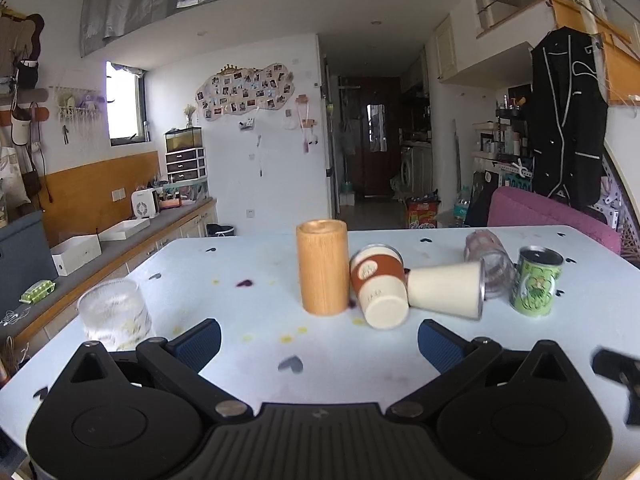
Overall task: Flip cup upright
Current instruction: 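Move the left gripper toward the upside-down wooden cup, then close the left gripper around the wooden cup's body, then lift the wooden cup with the left gripper and tilt it onto its side, then grasp the wooden cup with the right gripper while the left gripper holds it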
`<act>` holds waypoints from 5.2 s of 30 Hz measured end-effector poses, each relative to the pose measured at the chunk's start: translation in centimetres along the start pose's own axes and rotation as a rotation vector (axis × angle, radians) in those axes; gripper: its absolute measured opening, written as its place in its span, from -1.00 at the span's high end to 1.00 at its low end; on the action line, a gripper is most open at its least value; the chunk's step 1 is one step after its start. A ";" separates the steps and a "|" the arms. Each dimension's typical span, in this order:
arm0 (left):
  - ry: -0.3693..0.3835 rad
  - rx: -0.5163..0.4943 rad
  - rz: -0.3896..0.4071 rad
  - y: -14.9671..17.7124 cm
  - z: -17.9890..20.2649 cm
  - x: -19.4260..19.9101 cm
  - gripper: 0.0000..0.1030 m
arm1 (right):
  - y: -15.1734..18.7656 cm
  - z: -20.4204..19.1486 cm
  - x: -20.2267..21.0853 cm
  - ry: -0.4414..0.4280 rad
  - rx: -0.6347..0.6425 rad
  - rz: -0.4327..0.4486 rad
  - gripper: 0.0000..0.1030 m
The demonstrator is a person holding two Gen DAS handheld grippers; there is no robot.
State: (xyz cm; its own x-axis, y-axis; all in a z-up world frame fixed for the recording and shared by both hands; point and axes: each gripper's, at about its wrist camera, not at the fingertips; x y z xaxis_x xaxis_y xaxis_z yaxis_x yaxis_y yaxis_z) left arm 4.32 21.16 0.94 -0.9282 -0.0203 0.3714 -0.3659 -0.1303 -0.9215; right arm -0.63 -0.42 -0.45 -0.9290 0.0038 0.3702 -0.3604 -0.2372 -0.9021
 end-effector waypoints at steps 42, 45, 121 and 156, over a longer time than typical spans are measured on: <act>-0.016 0.045 -0.235 -9.9 1.7 -22.6 -0.16 | 1.4 1.0 -1.6 -0.017 -0.024 -0.051 -1.00; -0.004 0.031 -0.220 -9.6 1.4 -22.1 -0.14 | 1.4 1.1 -1.6 -0.044 -0.045 -0.046 -1.00; 0.215 -0.035 -0.259 -1.4 -4.6 -5.3 -0.36 | -0.2 -12.0 -13.9 -0.827 -0.302 -0.250 0.88; 0.227 -0.095 -0.333 6.3 -7.2 -1.4 -0.71 | -2.5 -8.5 -16.6 -0.698 -0.677 -0.422 -0.22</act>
State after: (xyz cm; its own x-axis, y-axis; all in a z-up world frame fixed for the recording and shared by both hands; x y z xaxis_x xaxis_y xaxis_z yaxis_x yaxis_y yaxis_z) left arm 2.80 27.53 -6.16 -0.7453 0.2280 0.6265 -0.6436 -0.0007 -0.7653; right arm 15.02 8.40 -6.24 -0.5408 -0.6500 0.5338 -0.8140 0.2445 -0.5269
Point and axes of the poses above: each gripper's, at about its wrist camera, not at the fingertips, and x roughly against the way its jaws point, z to its right, y to its underside, and after that the axes turned 12 degrees about x, right-handed
